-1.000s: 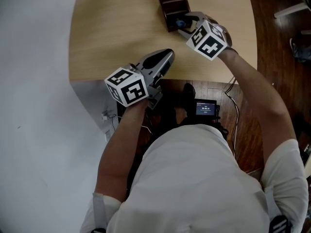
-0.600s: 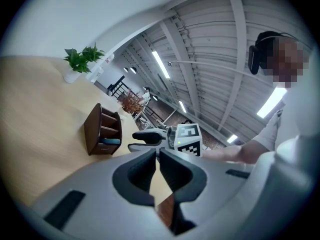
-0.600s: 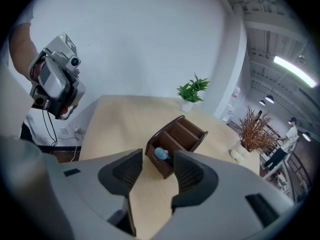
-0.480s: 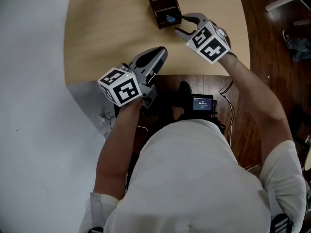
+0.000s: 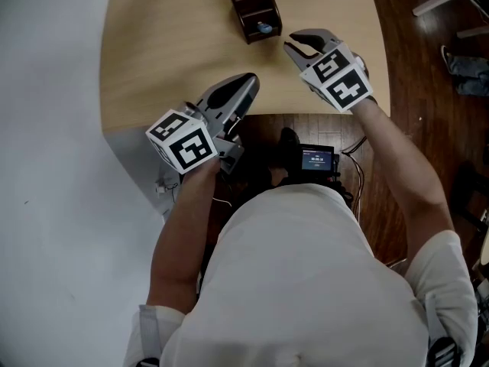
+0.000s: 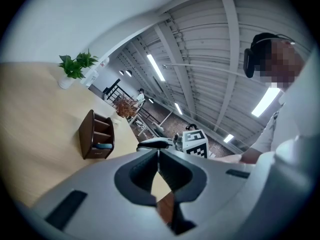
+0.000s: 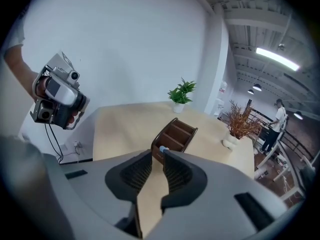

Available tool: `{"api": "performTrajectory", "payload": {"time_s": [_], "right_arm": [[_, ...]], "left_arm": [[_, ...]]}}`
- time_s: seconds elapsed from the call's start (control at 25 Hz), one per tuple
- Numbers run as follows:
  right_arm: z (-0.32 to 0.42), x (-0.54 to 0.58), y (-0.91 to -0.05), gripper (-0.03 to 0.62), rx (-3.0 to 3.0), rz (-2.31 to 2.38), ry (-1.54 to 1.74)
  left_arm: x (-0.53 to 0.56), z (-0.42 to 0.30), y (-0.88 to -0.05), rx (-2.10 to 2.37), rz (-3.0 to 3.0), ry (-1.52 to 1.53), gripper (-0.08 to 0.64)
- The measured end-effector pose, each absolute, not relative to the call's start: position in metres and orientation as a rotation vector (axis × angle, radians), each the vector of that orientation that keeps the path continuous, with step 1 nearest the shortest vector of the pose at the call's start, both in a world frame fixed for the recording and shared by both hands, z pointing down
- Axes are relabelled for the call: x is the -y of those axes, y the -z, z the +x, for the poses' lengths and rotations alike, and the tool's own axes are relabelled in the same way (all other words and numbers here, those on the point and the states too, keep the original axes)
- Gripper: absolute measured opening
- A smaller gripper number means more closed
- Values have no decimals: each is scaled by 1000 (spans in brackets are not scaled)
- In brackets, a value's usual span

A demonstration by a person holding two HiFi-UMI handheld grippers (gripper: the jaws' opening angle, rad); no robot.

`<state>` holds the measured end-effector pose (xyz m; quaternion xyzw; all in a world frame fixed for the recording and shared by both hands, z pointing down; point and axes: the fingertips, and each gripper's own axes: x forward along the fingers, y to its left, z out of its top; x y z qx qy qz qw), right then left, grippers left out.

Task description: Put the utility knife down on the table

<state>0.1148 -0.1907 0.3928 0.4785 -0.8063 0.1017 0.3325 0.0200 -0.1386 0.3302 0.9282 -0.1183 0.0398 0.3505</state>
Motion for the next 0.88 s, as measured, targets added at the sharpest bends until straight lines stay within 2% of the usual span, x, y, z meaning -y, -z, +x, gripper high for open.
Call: {"api": "performTrajectory", "payload": {"time_s": [0.32, 0.64, 0.88], "right_arm": [[114, 163, -360, 72, 2142, 1364, -316], [111, 136, -338, 3, 2187, 1424, -364], [105, 116, -325, 3, 2211, 1444, -398]], "left_arm": [[115, 16, -303, 267, 2437, -69, 5], [102, 6, -293, 258, 2431, -55, 5], [91, -7, -284, 256, 2413, -29, 5]]}}
